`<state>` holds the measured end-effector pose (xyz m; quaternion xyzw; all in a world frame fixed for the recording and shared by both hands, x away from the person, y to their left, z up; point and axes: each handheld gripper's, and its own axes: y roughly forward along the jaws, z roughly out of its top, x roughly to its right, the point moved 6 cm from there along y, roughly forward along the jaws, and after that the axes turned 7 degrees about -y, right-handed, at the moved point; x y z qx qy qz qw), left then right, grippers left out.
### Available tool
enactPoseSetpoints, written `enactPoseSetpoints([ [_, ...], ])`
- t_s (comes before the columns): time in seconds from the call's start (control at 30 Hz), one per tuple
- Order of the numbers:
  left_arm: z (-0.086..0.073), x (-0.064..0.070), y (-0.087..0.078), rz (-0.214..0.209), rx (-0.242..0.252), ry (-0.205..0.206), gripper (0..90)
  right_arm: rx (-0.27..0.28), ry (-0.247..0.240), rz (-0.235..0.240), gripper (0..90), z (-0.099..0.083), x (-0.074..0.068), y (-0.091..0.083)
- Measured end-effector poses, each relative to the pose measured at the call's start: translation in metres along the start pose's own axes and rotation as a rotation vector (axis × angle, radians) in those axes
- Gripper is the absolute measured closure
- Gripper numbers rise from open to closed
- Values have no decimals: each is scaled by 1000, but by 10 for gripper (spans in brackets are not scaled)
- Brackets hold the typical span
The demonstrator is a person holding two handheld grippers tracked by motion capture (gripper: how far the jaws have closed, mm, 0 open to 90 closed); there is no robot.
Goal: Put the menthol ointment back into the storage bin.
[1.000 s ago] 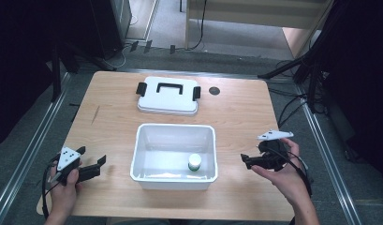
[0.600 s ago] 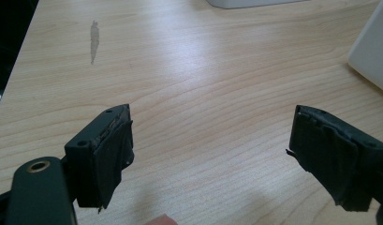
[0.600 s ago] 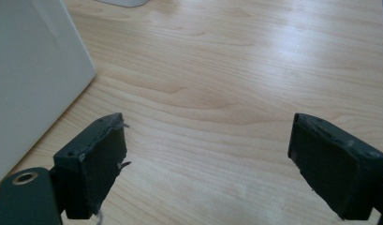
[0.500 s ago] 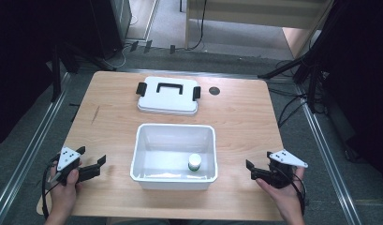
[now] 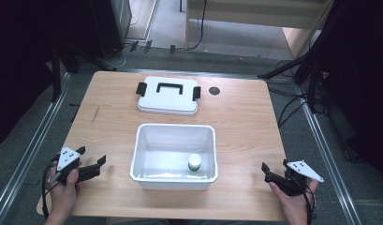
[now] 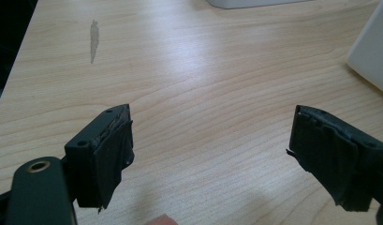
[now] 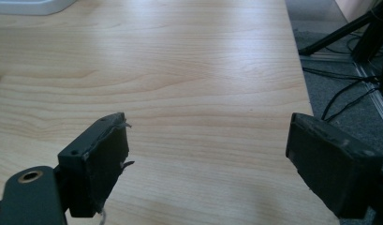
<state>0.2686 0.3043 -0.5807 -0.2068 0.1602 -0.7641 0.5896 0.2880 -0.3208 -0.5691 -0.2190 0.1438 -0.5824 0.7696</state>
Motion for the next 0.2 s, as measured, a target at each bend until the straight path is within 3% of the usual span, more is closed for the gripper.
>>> enactPoseSetpoints([
  [0.2,0,0,-1,-8,-1,-5,148,-19,24,-27,154,-5,2,4],
])
